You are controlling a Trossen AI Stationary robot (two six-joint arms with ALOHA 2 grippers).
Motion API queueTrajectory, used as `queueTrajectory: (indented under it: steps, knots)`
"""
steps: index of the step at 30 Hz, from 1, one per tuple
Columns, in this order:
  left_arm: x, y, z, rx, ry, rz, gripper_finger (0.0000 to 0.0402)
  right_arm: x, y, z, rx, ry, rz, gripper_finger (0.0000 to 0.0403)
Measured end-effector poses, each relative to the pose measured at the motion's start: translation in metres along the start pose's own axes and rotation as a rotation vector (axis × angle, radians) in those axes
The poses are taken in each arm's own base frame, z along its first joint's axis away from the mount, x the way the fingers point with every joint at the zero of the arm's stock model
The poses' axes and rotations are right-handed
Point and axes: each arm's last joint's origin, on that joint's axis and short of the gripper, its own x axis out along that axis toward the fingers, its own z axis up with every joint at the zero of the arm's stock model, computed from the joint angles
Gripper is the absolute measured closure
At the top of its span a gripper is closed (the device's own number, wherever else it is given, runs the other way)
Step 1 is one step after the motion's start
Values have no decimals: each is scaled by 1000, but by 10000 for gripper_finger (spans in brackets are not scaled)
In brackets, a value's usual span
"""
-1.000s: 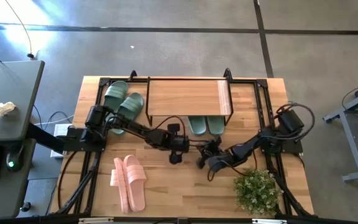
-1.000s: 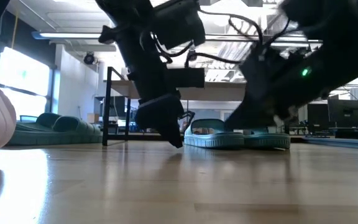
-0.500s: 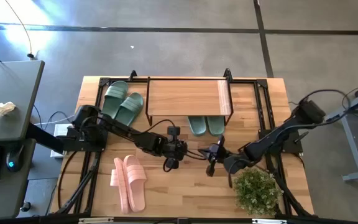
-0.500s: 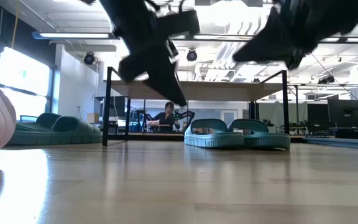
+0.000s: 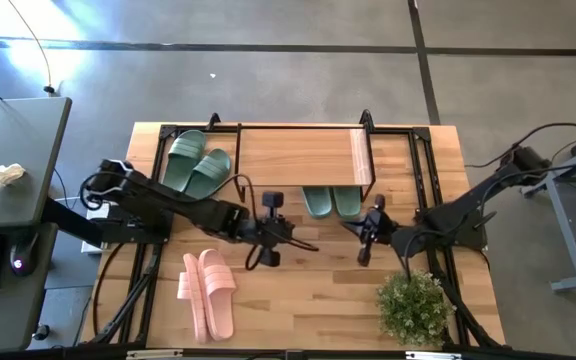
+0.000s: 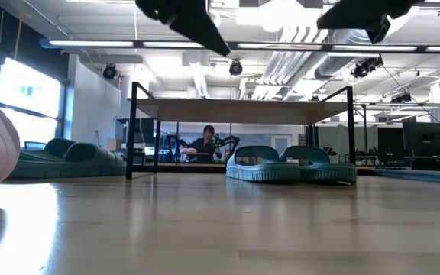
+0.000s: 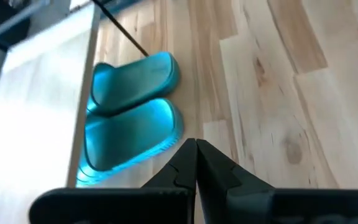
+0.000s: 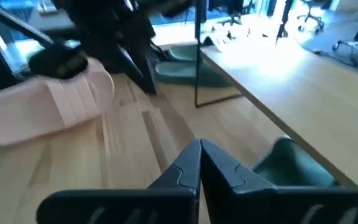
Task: Pick and place slides into the shelf
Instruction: Adjust the green slides under the shelf
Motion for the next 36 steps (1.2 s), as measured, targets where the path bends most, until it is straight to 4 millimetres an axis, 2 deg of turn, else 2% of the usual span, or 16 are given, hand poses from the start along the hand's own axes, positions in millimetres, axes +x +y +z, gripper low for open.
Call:
queueTrajectory:
  steps: [8, 11, 14, 21, 28, 36]
  knots:
    - [-28, 2, 1, 59, -15, -17, 402, -10, -10, -5, 81, 117, 63, 403]
    - [-34, 2, -2, 70, 2, -24, 402, -11, -10, -12, 135, 216, 123, 403]
    - [-36, -1, -3, 79, 15, -31, 402, -7, -12, -25, 181, 347, 87, 403]
    - [-36, 0, -3, 78, 17, -24, 402, 20, -13, -57, 137, 542, -70, 403]
    - [-35, 0, -4, 69, 25, 0, 402, 51, -14, -86, 73, 644, -202, 403]
    - [-35, 0, -6, 67, 41, -3, 401, 73, -21, -110, 52, 698, -321, 403]
